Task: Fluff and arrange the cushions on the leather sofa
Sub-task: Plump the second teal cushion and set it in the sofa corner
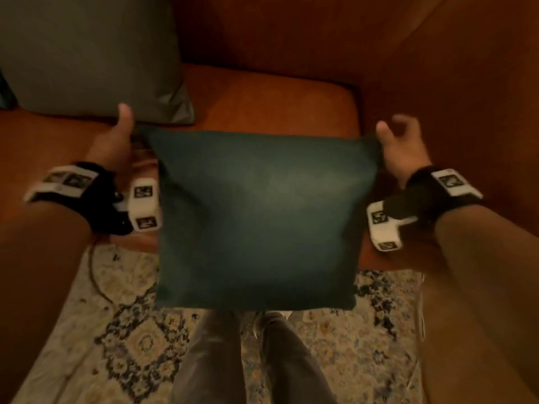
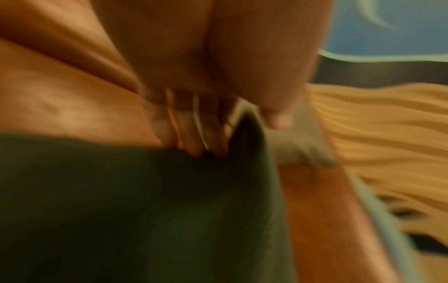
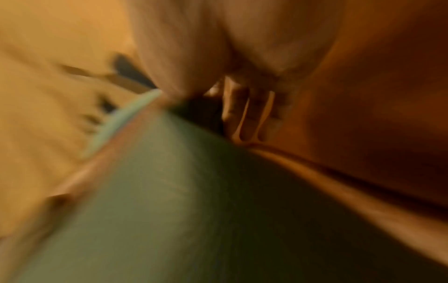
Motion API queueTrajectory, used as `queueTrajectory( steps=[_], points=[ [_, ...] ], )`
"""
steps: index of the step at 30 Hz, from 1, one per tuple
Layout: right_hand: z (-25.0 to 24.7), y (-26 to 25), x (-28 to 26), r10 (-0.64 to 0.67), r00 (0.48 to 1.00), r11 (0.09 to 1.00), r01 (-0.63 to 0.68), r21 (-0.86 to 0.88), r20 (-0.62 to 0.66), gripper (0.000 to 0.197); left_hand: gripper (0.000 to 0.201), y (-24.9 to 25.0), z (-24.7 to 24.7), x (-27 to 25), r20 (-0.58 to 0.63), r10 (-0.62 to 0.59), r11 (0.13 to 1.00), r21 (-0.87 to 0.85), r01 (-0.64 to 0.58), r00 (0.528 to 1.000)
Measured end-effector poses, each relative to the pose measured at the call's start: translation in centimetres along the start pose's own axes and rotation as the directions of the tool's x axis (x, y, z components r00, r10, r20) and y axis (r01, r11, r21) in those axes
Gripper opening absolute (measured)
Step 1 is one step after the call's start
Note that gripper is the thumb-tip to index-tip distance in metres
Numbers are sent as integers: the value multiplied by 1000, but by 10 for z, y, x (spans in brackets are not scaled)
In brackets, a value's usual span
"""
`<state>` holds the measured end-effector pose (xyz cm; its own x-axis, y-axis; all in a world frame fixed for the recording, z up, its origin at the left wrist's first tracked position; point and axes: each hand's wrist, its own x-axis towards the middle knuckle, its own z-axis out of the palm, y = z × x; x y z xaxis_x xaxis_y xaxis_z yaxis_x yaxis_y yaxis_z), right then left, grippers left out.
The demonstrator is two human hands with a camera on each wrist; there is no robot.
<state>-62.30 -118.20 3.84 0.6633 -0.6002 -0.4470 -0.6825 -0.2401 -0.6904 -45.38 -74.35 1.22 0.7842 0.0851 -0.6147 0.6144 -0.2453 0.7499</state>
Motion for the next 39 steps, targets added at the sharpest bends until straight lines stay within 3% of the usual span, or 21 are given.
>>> queueTrajectory(
  steps=[2,3,4,5,7,8,10,13,16,20,22,24,26,27,29,31,32,36,37,39],
  points=[
    [23,38,5,211,977,977,-211,-8,24,116,48,-27,10,-18,89,-31,999,-26,33,996],
    [32,55,-8,269,961,963,-268,-28,70,125,42,-48,15,-25,120,-112,992,80,102,986],
    [39,69,-23,302,946,953,-299,-47,115,126,29,-74,19,-36,140,-116,979,180,90,983],
    [47,84,-35,326,929,945,-324,-40,175,124,19,-97,15,-44,141,-80,973,227,46,987],
    [62,101,-61,360,885,918,-392,57,296,121,68,-124,20,-56,142,-103,983,166,79,984],
    [69,103,-69,349,881,908,-402,117,321,115,78,-126,25,-63,172,-110,986,144,86,979],
    [75,93,-77,256,927,940,-305,153,275,105,72,-117,34,-73,128,-47,988,152,27,991],
    [67,62,-79,228,961,973,-231,4,155,103,52,-106,33,-79,-28,72,980,187,-66,997],
    [58,49,-78,156,982,988,-155,-17,111,90,53,-98,32,-85,-56,186,966,195,-172,981],
    [76,65,-58,246,960,962,-224,-156,135,87,69,-110,40,-55,147,-17,929,368,-39,989],
    [84,76,-45,325,932,927,-281,-249,158,87,87,-116,40,-35,222,-46,856,511,-76,974],
    [82,71,-34,327,934,891,-254,-376,146,89,83,-94,47,-32,195,-29,791,604,-96,980],
    [75,52,-24,166,981,896,-106,-431,104,85,73,-63,59,-36,94,119,727,669,-151,988],
    [72,39,-18,48,995,904,-8,-429,83,84,74,-43,70,-38,100,260,655,712,-252,960],
    [73,13,-6,-130,990,881,144,-451,61,89,77,-18,95,-30,253,451,452,762,-464,856],
    [86,-1,4,-126,983,796,179,-578,132,94,76,-25,114,-11,425,340,249,820,-516,839],
    [96,-2,8,-71,982,741,170,-650,176,95,75,-32,120,-2,452,268,208,835,-509,851],
    [115,0,22,22,977,647,148,-748,213,89,73,-44,124,25,415,194,280,845,-455,889],
    [116,-1,24,30,976,639,147,-755,215,88,71,-49,119,35,361,140,339,857,-387,922],
    [116,0,27,51,975,613,140,-777,216,88,76,-54,98,60,126,-43,536,840,-83,991]
  ],
)
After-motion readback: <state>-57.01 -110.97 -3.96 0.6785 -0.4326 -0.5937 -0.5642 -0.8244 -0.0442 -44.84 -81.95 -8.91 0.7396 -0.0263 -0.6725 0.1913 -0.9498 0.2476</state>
